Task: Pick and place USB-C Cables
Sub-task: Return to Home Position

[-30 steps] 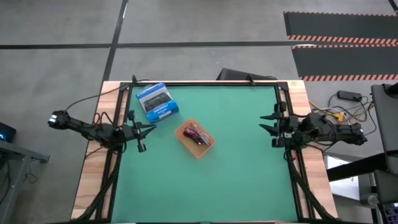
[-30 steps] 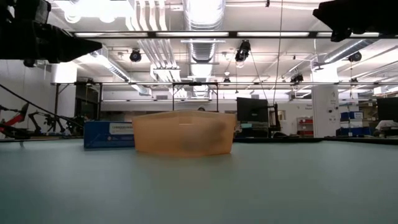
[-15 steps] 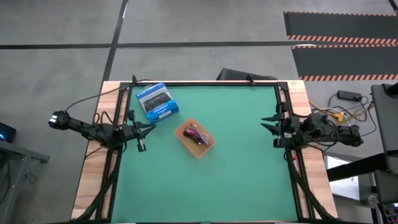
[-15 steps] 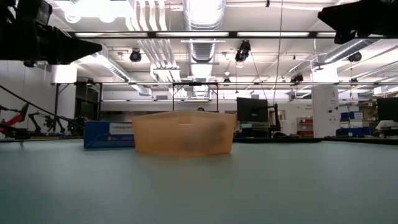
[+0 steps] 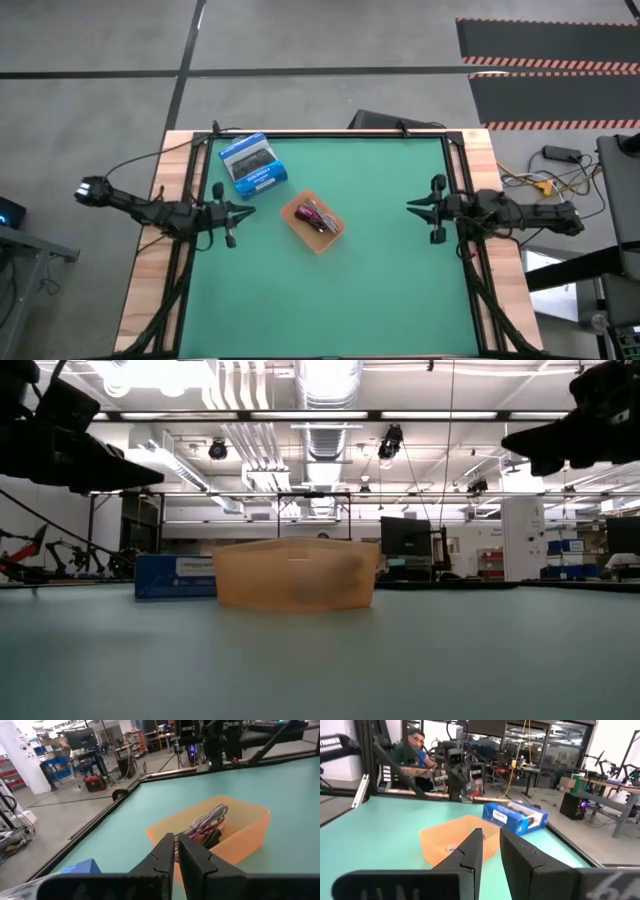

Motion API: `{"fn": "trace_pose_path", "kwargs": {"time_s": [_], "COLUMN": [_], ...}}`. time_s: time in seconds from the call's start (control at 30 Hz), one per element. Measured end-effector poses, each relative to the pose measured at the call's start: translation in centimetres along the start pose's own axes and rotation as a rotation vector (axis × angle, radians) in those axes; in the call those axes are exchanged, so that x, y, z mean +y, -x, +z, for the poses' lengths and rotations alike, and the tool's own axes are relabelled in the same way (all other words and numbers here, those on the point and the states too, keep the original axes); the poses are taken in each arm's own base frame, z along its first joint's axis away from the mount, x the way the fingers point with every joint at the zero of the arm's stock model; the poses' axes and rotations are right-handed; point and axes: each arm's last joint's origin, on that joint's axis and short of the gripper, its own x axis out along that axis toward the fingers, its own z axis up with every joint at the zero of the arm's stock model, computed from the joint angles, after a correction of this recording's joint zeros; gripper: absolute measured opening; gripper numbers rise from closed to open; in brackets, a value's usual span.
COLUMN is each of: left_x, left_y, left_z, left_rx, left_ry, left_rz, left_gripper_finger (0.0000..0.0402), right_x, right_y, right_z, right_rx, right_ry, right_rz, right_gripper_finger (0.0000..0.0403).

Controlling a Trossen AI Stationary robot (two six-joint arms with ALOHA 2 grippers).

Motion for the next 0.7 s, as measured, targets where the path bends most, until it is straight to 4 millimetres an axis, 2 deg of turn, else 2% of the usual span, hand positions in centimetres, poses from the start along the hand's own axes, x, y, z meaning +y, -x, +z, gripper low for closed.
{"fn": "trace_pose_path", "kwargs": {"time_s": [0.1,0.7], "left_x": [-0.08,-0.45], "left_y": [-0.11,-0.51], "left_z": [-0.15,-0.76], "left_rx": [0.016,0.081], "left_ry": [-0.03,-0.089], "left_rz": [0.001,-0.007], "left_gripper_finger": [0.0008,0.0008], "right_x": [0.14,0.17], "right_y": [-0.22,-0.36], "right_z": [-0.93,-1.08], "right_rx": [-0.006,0.012], "right_ry": [-0.001,-0.085], "right_rz": [0.0,0.001], "right_gripper_finger": [0.0056,0.0052]}}
